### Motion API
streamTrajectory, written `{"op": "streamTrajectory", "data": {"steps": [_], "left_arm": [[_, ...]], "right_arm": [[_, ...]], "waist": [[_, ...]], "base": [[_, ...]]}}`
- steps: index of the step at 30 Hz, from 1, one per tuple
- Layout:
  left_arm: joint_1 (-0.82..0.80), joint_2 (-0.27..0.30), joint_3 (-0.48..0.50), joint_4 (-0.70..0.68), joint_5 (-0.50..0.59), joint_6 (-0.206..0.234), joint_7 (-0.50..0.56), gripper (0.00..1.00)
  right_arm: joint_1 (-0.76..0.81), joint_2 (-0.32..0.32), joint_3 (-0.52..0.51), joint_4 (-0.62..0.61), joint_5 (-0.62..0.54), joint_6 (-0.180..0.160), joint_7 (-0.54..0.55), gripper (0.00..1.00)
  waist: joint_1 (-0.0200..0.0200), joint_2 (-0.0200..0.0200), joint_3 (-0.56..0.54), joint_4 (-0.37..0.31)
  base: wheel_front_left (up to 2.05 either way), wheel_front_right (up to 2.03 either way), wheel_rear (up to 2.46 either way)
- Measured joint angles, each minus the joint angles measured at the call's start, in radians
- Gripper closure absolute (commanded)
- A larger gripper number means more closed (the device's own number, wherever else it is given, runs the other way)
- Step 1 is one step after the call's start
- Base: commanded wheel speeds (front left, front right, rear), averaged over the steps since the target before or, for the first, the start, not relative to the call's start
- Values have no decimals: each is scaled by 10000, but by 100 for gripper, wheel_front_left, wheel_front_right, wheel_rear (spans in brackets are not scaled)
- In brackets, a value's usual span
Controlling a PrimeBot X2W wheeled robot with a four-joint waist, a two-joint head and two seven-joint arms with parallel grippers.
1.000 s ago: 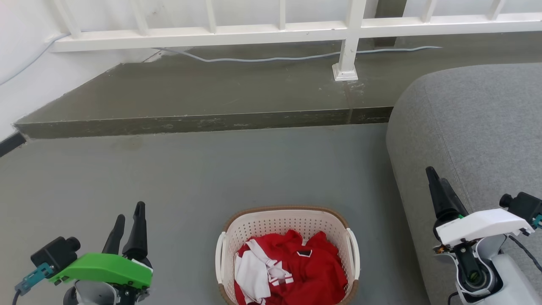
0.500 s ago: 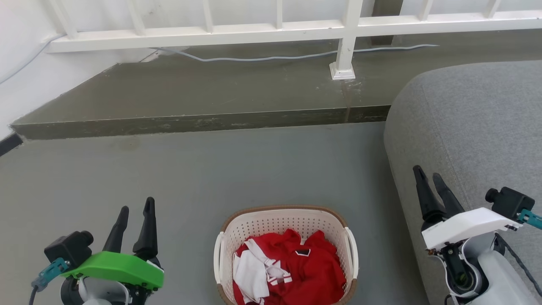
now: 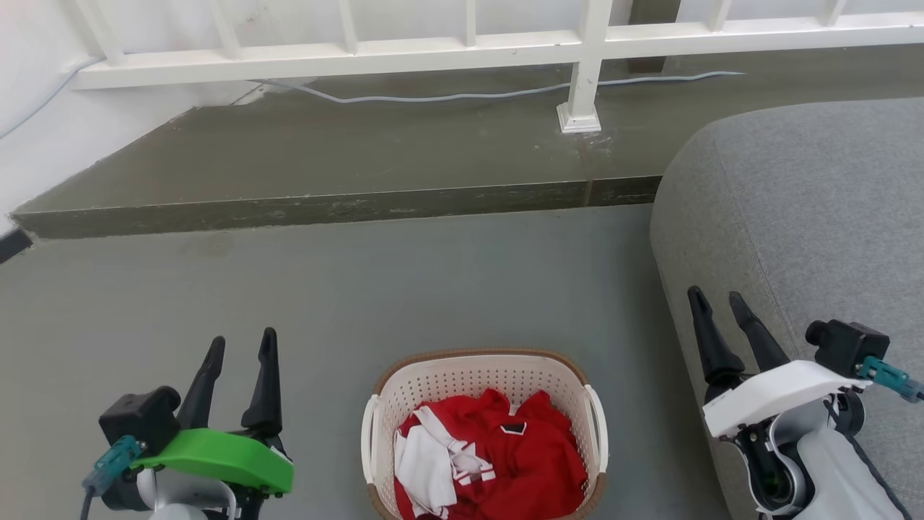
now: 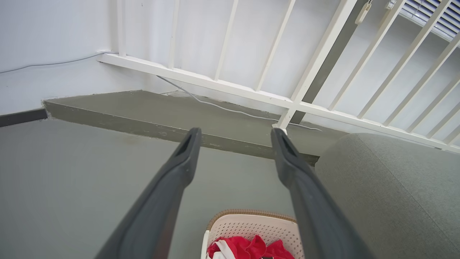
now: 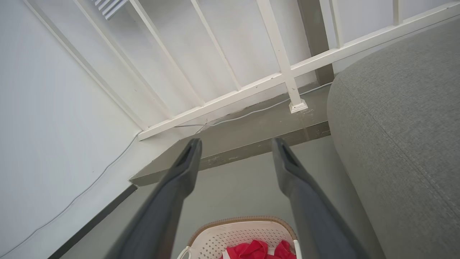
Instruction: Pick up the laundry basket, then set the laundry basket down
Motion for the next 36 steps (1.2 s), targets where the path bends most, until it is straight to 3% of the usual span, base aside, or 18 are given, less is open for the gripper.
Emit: {"op": "streamTrajectory", "data": {"steps": [17, 36], "left_arm": [[0, -69, -274, -259, 2418, -29, -608, 0], [0, -130, -180, -222, 2420, -121, -608, 0]], "right_arm": [[-226, -8, 221, 207, -2462, -77, -640, 0], [-235, 171, -33, 504, -2736, -59, -648, 0]], "waist": [[0, 0, 35, -132], [0, 0, 173, -239]], "base": [[0, 0, 0], [0, 0, 0]]}}
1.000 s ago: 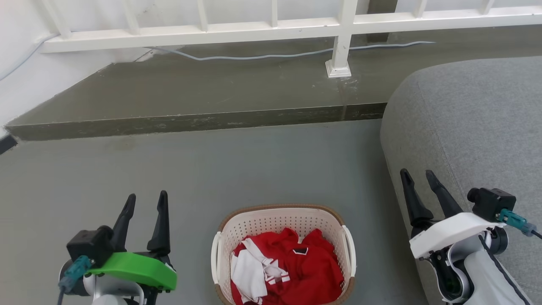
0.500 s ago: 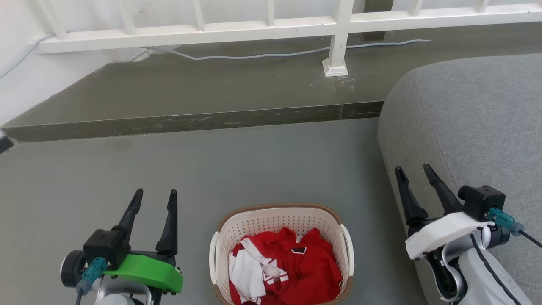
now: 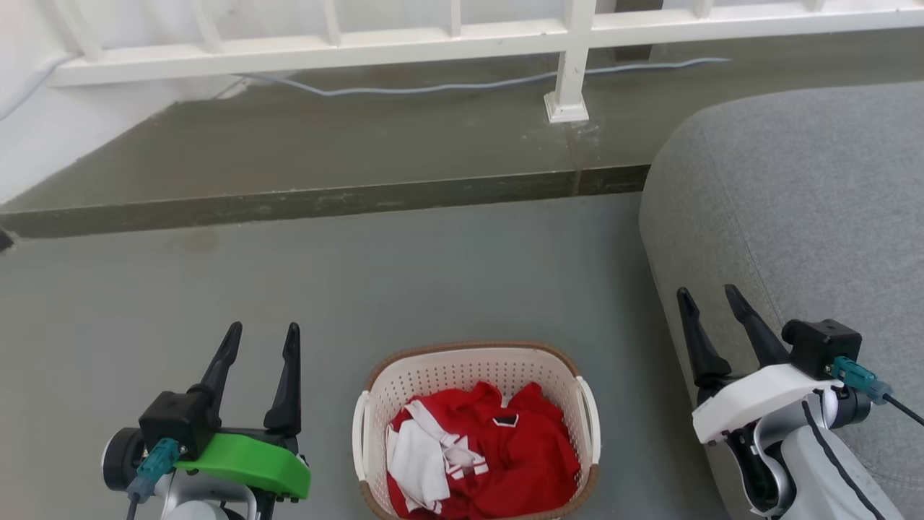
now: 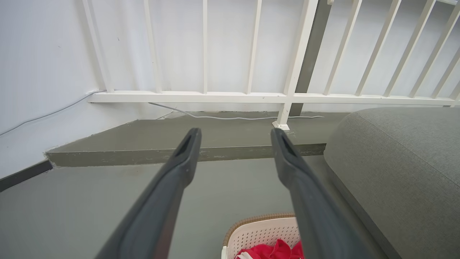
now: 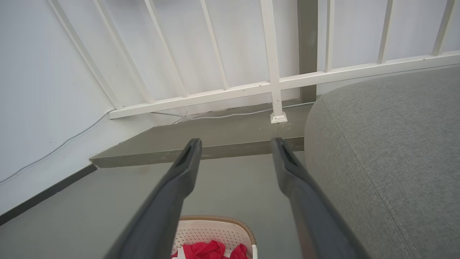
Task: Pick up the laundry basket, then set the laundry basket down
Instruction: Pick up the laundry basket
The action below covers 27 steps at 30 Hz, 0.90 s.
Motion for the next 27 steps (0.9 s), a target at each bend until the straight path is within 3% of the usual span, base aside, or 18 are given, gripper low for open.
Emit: {"op": "streamTrajectory", "data": {"steps": [14, 27], "left_arm": [[-505, -23, -173, 207, -130, -88, -2, 0], [-1961, -67, -639, 1432, -274, -192, -29, 0]], "right_arm": [[-307, -4, -261, 399, 10, 134, 0, 0], [-1374, 4, -196, 1400, 88, 313, -2, 0]], "waist": [[0, 0, 1038, -97], [0, 0, 2775, 11]], "base": [[0, 0, 0], [0, 0, 0]]}}
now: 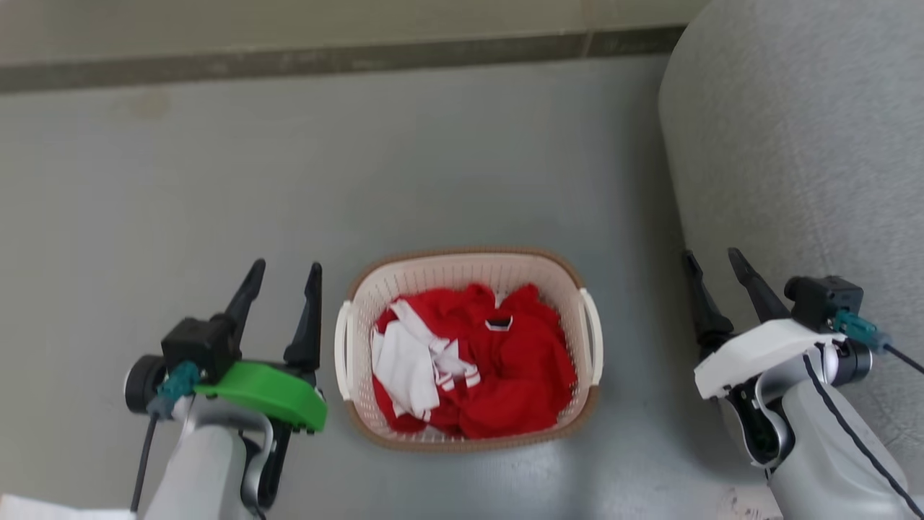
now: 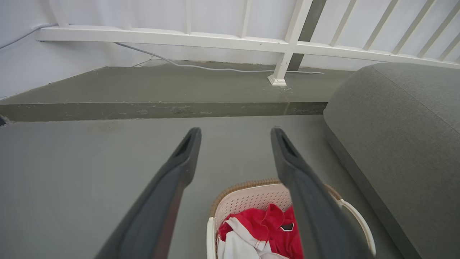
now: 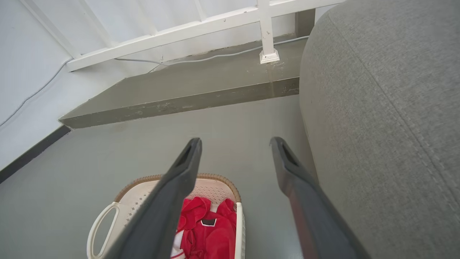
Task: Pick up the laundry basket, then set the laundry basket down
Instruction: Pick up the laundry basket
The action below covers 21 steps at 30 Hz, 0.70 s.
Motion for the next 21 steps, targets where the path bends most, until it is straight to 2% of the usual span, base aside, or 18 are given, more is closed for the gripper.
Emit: {"op": "streamTrajectory", "data": {"steps": [7, 14, 21], "left_arm": [[-914, -19, -157, 869, -535, -61, -2, 0], [-1769, -50, -1005, 1847, -1066, -104, 0, 0], [-2741, -69, -1404, 2953, -1267, -146, 21, 0]], "right_arm": [[-595, 15, 61, 731, 96, 42, 0, 0], [-1180, -6, 370, 1476, 88, 128, 4, 0], [-1999, 44, 617, 2138, 105, 161, 136, 0]], "waist": [[0, 0, 939, 132], [0, 0, 1887, 296], [1, 0, 2840, 459]], "base": [[0, 0, 0], [0, 0, 0], [0, 0, 0]]}}
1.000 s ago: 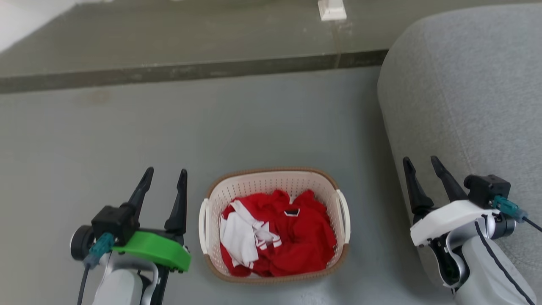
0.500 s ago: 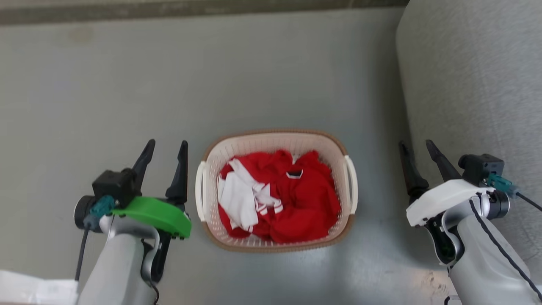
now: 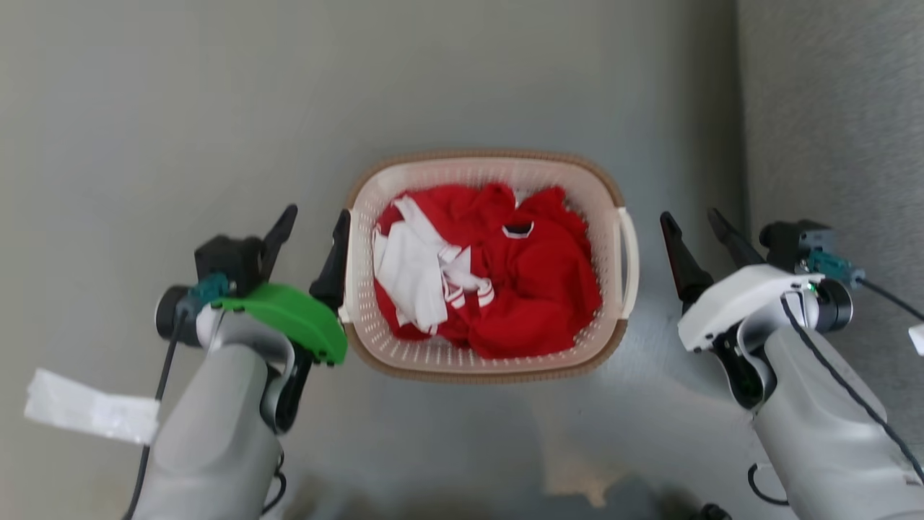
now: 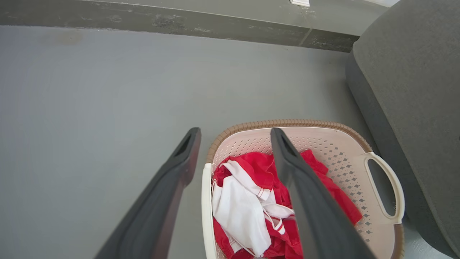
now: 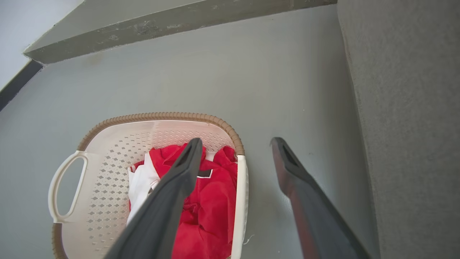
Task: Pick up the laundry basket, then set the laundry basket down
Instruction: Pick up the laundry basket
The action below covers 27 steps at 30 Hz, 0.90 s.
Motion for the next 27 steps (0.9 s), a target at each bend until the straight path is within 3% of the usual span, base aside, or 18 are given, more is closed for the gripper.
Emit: {"op": "streamTrajectory", "data": {"steps": [14, 27], "left_arm": [[-1961, -58, -297, 1937, -721, -6, 587, 0], [-2866, -113, -1325, 3304, -1751, -12, 1131, 0]], "right_arm": [[-1482, -8, 357, 970, 102, 59, 265, 0], [-2176, 77, 1241, 1728, 658, 69, 265, 0]], "waist": [[1, 0, 1928, 160], [0, 0, 3190, 151]], "base": [[0, 0, 0], [0, 0, 0]]}}
